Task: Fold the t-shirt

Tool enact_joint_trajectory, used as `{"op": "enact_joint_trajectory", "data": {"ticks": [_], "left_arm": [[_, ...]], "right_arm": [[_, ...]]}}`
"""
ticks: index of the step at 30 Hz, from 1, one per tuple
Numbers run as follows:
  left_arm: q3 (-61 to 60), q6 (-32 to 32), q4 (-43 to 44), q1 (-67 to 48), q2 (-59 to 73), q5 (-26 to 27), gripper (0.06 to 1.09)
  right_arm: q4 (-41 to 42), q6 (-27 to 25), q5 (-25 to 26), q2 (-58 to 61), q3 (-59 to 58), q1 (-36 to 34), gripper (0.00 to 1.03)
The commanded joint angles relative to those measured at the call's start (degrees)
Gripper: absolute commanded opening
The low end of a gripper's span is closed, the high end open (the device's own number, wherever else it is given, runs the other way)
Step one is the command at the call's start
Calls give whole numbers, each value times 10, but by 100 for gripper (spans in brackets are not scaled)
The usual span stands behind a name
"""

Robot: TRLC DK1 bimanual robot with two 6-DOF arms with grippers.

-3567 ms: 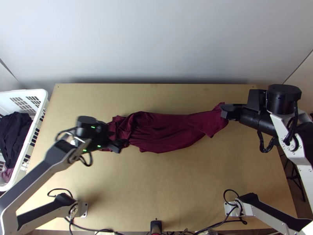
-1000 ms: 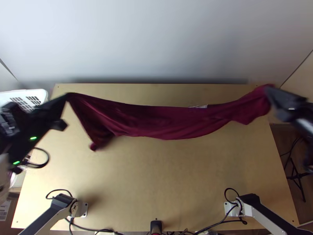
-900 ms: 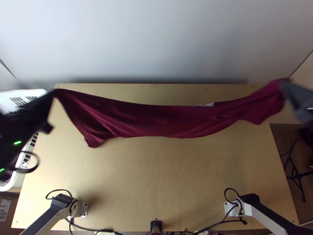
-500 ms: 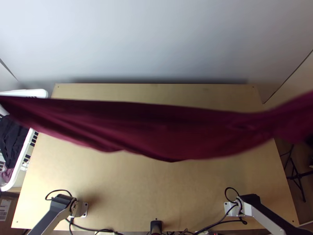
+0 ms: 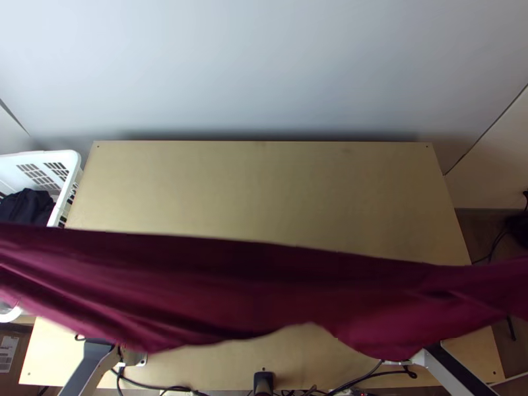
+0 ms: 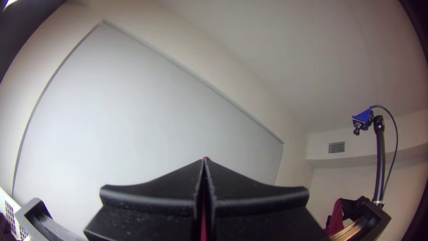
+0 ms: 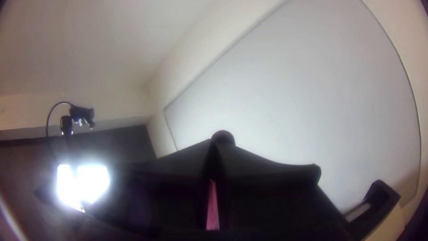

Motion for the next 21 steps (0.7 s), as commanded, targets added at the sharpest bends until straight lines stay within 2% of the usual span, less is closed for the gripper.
{"op": "enact_joint_trajectory", "data": {"ticks": [1,5,9,15,21], "left_arm": [[-16,-27,14,42,0,9,9],[-94,-10,62,52,-7,8,9],[-211,20,124,62,-22,3,9],[-368,85,203,62,-28,5,9],[-497,128,327,74,7,4,9]], "right_arm": [[43,-12,44,-2,0,24,3],[53,-45,84,7,-32,45,3],[59,-71,96,-1,-149,55,3],[181,-86,95,-39,-419,53,3],[294,-127,94,-10,-581,16,3]]}}
